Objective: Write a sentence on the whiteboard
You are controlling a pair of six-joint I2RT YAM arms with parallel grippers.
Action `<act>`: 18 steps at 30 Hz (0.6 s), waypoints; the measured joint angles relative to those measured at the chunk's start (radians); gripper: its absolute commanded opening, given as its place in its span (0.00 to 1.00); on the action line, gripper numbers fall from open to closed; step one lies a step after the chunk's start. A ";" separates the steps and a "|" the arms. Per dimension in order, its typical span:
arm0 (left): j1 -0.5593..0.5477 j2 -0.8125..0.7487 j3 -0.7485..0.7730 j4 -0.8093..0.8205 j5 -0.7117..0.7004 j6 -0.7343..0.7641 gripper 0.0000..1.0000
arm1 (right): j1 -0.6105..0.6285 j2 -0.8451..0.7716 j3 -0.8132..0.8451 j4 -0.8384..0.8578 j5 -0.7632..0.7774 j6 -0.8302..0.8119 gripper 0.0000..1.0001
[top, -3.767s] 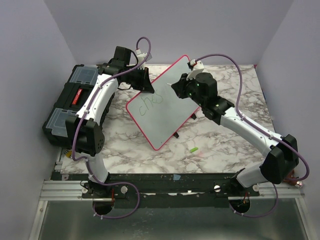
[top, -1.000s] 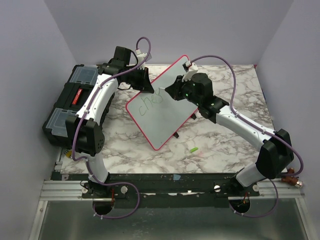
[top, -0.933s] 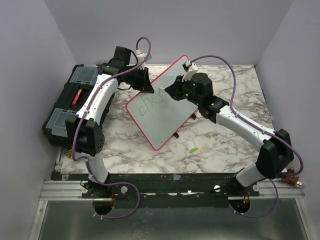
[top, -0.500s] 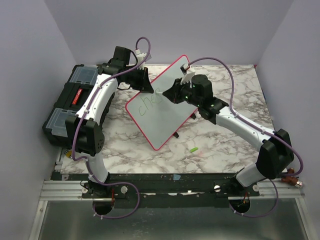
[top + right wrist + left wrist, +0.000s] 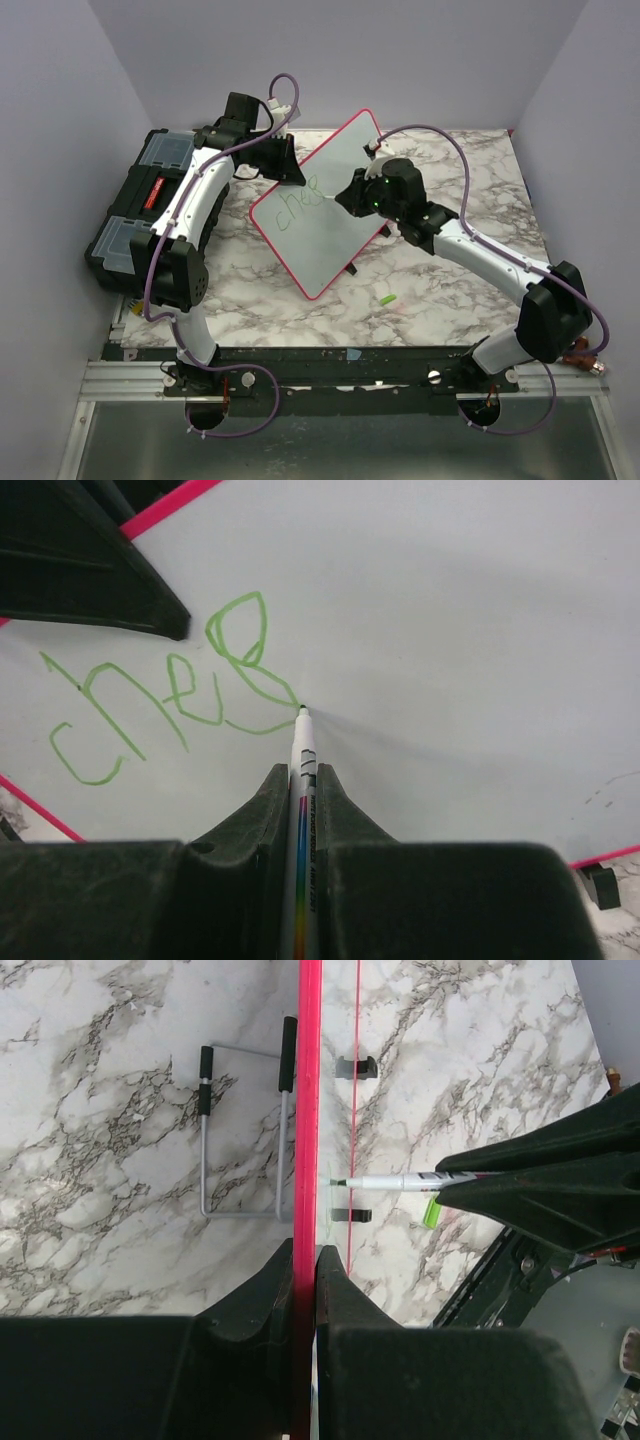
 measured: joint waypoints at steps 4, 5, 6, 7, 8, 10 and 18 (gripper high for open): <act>0.000 0.000 0.000 0.000 -0.001 0.000 0.00 | 0.000 0.000 0.000 -0.022 0.053 -0.010 0.00; 0.000 0.000 0.000 0.000 -0.001 0.000 0.00 | 0.000 0.000 0.001 -0.024 0.063 -0.011 0.01; 0.000 0.000 0.000 0.000 -0.001 0.000 0.00 | 0.000 0.000 0.004 -0.028 0.073 -0.013 0.01; 0.000 0.000 0.000 0.000 -0.001 0.000 0.00 | 0.000 0.000 0.010 -0.035 0.081 -0.014 0.01; 0.000 0.000 0.000 0.000 0.000 0.000 0.00 | 0.000 0.003 0.022 -0.047 0.093 -0.018 0.01; 0.000 0.000 0.002 0.000 0.000 -0.001 0.00 | 0.000 0.008 0.039 -0.056 0.103 -0.021 0.01; -0.005 0.000 0.005 0.001 0.000 -0.003 0.00 | 0.000 0.027 0.132 -0.064 0.121 -0.031 0.01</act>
